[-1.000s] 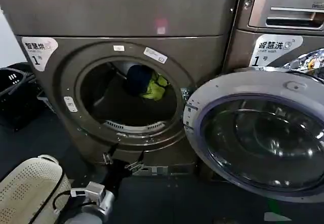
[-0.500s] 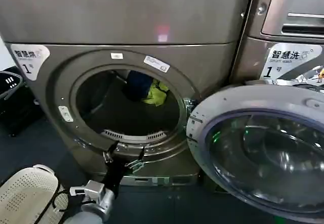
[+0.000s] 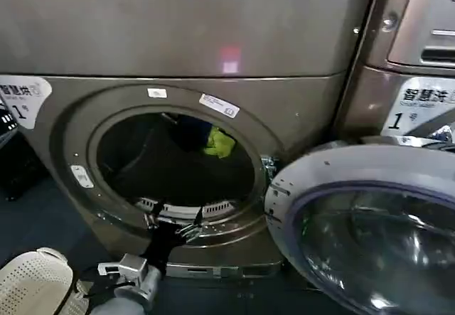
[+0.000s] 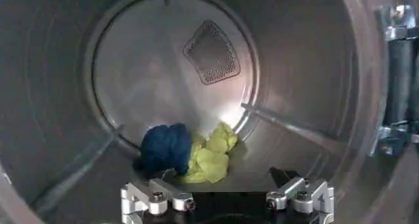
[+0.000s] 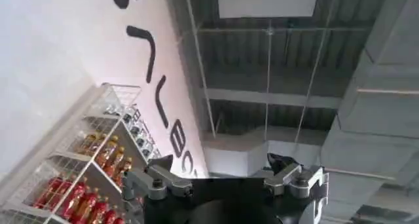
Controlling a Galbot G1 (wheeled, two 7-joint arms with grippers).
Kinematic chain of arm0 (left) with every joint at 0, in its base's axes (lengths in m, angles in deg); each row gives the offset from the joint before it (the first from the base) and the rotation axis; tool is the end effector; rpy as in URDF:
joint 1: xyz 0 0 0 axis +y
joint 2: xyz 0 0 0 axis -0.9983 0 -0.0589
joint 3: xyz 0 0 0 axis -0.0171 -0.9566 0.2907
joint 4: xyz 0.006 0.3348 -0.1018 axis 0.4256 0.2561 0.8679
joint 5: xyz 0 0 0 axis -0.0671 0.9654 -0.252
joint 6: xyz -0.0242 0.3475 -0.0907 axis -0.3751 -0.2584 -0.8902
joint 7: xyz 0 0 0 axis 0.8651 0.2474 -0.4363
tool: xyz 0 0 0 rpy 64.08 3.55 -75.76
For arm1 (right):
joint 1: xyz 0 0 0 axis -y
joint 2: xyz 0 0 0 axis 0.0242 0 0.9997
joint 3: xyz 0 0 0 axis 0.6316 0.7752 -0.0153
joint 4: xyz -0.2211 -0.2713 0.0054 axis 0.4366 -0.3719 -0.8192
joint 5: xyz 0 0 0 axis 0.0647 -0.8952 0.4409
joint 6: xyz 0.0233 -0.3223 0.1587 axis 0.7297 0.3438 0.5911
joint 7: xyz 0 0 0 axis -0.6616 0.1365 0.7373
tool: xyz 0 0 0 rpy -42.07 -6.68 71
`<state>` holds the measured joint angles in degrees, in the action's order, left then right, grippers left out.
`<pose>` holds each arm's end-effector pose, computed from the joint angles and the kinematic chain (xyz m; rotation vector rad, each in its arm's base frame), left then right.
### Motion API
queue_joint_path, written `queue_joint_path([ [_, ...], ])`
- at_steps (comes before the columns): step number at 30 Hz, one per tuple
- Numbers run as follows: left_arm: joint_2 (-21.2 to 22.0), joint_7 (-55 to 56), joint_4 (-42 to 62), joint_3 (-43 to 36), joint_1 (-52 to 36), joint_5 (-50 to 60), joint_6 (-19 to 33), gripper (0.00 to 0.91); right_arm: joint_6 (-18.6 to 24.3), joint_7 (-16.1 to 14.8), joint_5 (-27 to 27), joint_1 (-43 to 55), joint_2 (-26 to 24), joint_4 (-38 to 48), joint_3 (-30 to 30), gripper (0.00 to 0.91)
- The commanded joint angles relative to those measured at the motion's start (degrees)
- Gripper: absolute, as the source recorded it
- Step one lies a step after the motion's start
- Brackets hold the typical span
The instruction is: Grasp the clothes from the dryer.
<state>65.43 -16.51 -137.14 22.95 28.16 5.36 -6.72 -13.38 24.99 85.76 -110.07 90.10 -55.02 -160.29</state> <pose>0.1954 -0.0108 -0.2142 -0.2982 -2.9986 -0.1819 -0.0894 -0.4272 0.0418 1.5344 1.9416 -0.9861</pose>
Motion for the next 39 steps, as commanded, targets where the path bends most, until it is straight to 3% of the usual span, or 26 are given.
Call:
queue_joint_path([
  [1, 0.01, 0.06, 0.02, -0.06, -0.02, -0.12, 0.14, 0.907, -0.06, 0.09, 0.52, -0.06, 0.06, -0.65, 0.03, 0.907],
  [30, -1.56, -0.64, -0.87, 1.72, -0.34, -1.66, -1.43, 0.907, -0.51, 0.17, 1.16, -0.87, 0.76, -2.06, 0.41, 0.907],
  [39, -1.79, -2.63, 2.22, 4.04, -3.26, 9.43, -0.52, 0.907, -2.89, 1.31, -1.45, -1.59, 1.08, -1.91, -0.41, 0.907],
])
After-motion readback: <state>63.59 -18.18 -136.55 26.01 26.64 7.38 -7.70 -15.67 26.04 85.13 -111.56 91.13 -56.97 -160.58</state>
